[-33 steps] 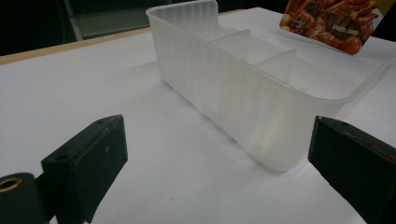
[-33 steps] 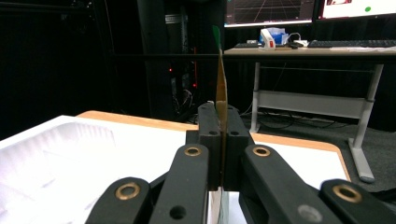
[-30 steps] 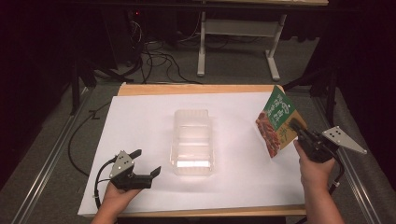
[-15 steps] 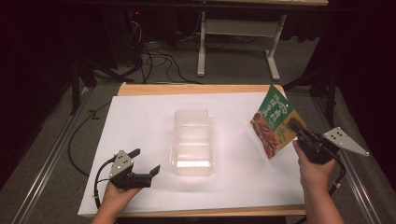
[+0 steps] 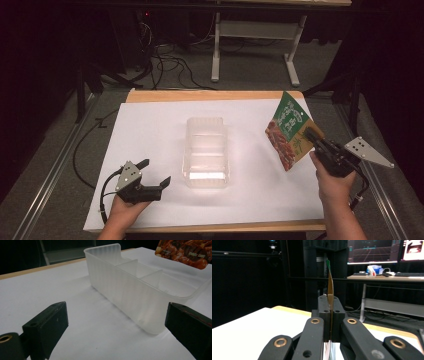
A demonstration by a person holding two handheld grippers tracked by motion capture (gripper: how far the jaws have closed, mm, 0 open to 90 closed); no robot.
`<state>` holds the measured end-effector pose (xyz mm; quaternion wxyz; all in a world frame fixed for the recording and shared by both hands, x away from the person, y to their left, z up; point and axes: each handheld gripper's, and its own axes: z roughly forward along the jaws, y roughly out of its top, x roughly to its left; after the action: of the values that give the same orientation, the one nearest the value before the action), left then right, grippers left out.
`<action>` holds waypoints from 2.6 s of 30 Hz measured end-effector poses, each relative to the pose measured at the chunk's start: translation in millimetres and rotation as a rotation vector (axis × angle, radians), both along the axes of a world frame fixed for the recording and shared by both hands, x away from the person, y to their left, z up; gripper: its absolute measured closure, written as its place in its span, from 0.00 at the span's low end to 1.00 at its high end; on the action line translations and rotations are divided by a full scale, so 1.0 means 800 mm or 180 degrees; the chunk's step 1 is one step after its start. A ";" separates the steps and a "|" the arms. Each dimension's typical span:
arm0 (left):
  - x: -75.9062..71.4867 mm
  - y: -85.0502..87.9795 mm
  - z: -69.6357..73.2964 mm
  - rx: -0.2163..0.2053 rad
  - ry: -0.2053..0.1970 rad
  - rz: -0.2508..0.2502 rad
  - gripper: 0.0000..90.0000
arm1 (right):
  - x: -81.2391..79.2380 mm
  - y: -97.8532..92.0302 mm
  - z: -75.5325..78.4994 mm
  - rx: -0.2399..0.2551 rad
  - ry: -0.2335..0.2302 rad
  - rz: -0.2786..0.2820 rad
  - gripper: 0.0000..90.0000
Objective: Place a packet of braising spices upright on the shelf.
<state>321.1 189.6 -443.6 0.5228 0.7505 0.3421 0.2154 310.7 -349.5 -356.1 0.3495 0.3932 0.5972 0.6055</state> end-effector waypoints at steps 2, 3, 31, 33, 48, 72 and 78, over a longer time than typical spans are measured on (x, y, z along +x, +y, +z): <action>0.000 0.000 0.000 -0.0006 -0.0002 0.0002 0.06 | -0.001 0.004 0.002 0.0011 0.0001 0.0049 1.00; 0.001 0.000 0.000 -0.0003 -0.0004 0.0001 0.06 | -0.001 0.006 0.003 0.0020 -0.0014 0.0079 1.00; -0.002 0.003 0.002 0.0007 -0.0056 0.0012 0.06 | -0.004 0.092 0.043 0.0017 -0.0187 0.0841 1.00; -0.002 0.003 0.002 0.0022 -0.0057 0.0009 0.06 | -0.002 0.099 0.046 0.0013 -0.0201 0.0890 1.00; -0.004 0.004 0.002 0.0011 -0.0071 0.0014 0.05 | 0.011 0.159 0.045 0.0064 -0.0202 0.1242 1.00; -0.003 0.001 0.002 0.0037 -0.0057 -0.0006 0.05 | 0.014 0.199 0.034 0.0016 -0.0224 0.1566 1.00; -0.003 0.002 0.002 0.0036 -0.0062 -0.0011 0.05 | 0.018 0.201 0.031 0.0008 -0.0163 0.1651 1.00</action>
<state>318.7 191.0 -442.0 0.5223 0.7519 0.3345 0.2237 325.2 -188.8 -331.4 0.1970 0.2120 0.6682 0.6854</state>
